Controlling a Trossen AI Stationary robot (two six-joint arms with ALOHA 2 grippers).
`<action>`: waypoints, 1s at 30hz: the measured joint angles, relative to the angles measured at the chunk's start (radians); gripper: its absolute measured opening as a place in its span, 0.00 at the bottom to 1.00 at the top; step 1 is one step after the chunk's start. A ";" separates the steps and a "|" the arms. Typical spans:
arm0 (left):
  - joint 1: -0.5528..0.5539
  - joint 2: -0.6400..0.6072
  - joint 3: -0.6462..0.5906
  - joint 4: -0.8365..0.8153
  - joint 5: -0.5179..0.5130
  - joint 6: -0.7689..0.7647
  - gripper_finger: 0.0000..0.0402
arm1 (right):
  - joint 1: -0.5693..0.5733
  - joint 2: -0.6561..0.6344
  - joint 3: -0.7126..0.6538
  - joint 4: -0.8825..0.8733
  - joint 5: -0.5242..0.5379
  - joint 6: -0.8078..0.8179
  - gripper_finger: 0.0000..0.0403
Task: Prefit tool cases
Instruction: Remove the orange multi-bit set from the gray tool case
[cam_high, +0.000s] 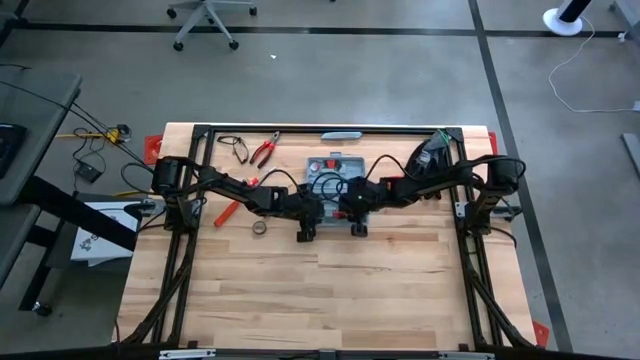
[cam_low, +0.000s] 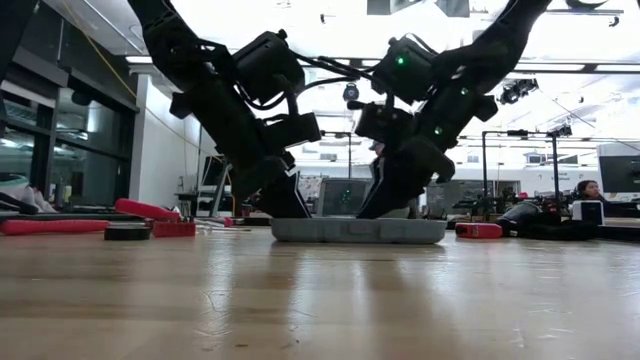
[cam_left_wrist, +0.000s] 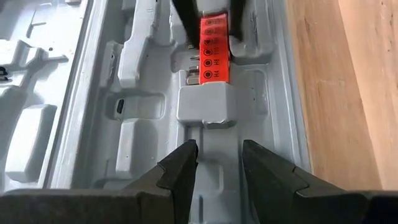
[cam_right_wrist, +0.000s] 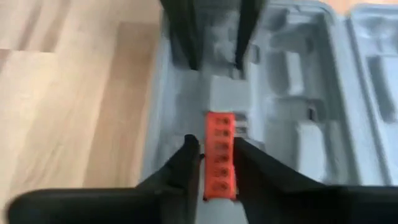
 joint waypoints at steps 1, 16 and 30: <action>-0.002 0.000 0.000 0.001 0.000 0.000 0.31 | -0.005 0.002 0.000 0.005 -0.010 0.000 0.28; -0.010 0.000 -0.001 0.038 0.007 0.036 0.31 | -0.102 0.024 0.013 0.009 -0.143 0.091 0.48; -0.008 0.008 -0.001 0.054 0.004 0.045 0.31 | -0.102 0.127 0.137 -0.128 -0.193 0.029 0.48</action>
